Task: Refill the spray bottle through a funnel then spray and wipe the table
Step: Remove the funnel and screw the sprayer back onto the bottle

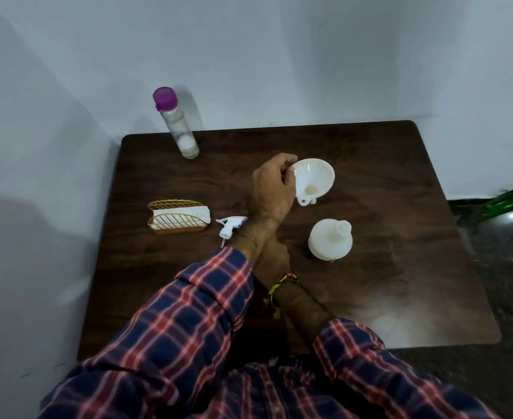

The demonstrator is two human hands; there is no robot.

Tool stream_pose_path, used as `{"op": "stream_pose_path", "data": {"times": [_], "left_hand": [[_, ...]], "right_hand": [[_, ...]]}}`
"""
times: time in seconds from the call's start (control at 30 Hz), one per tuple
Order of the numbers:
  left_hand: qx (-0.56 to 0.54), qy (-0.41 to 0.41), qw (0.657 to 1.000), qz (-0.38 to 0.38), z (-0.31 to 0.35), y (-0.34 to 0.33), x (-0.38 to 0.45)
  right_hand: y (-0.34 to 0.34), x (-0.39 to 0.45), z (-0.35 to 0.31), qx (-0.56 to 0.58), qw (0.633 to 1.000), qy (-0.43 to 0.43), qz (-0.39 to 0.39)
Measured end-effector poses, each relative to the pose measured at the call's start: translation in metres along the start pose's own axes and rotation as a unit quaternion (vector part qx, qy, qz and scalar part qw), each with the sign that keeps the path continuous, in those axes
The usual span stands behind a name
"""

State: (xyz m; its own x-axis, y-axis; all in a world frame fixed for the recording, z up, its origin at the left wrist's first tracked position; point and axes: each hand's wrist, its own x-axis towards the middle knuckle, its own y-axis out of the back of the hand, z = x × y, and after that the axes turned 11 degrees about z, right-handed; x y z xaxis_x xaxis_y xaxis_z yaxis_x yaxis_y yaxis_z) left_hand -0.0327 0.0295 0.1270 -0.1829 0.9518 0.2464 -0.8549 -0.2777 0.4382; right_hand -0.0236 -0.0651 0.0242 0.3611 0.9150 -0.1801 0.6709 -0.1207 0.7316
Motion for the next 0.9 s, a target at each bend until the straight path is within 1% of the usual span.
{"op": "stream_pose_path", "data": {"times": [0.1, 0.2, 0.33, 0.47, 0.57, 0.63, 0.7, 0.8, 0.9], "left_hand": [[0.033, 0.043, 0.998, 0.018, -0.027, 0.008, 0.029], [0.067, 0.072, 0.995, 0.031, -0.055, 0.01, 0.063], [0.122, 0.082, 0.988, 0.037, -0.087, 0.005, 0.101], [0.178, 0.092, 0.979, 0.032, -0.117, -0.003, 0.126], [0.188, 0.08, 0.979, 0.026, -0.133, -0.011, 0.137], [0.189, 0.036, 0.981, 0.028, -0.141, -0.018, 0.14], [0.211, -0.042, 0.976, 0.03, -0.151, -0.026, 0.14], [0.262, -0.164, 0.95, 0.042, -0.168, -0.037, 0.141], [0.306, -0.256, 0.916, 0.036, -0.182, -0.042, 0.14]], "right_hand": [[-0.001, 0.01, -0.014, 0.017, 0.999, -0.019, -0.027], [-0.01, 0.019, -0.027, -0.016, 0.999, -0.027, -0.031], [-0.022, 0.025, -0.04, -0.066, 0.997, -0.027, -0.002], [-0.037, 0.032, -0.042, -0.122, 0.992, -0.021, -0.034], [-0.041, 0.034, -0.039, -0.135, 0.99, -0.006, -0.033], [-0.043, 0.036, -0.039, -0.134, 0.99, 0.005, -0.039], [-0.046, 0.037, -0.039, -0.131, 0.99, 0.011, -0.048], [-0.052, 0.037, -0.037, -0.122, 0.991, 0.014, -0.044], [-0.057, 0.036, -0.031, -0.12, 0.992, 0.008, -0.029]]}}
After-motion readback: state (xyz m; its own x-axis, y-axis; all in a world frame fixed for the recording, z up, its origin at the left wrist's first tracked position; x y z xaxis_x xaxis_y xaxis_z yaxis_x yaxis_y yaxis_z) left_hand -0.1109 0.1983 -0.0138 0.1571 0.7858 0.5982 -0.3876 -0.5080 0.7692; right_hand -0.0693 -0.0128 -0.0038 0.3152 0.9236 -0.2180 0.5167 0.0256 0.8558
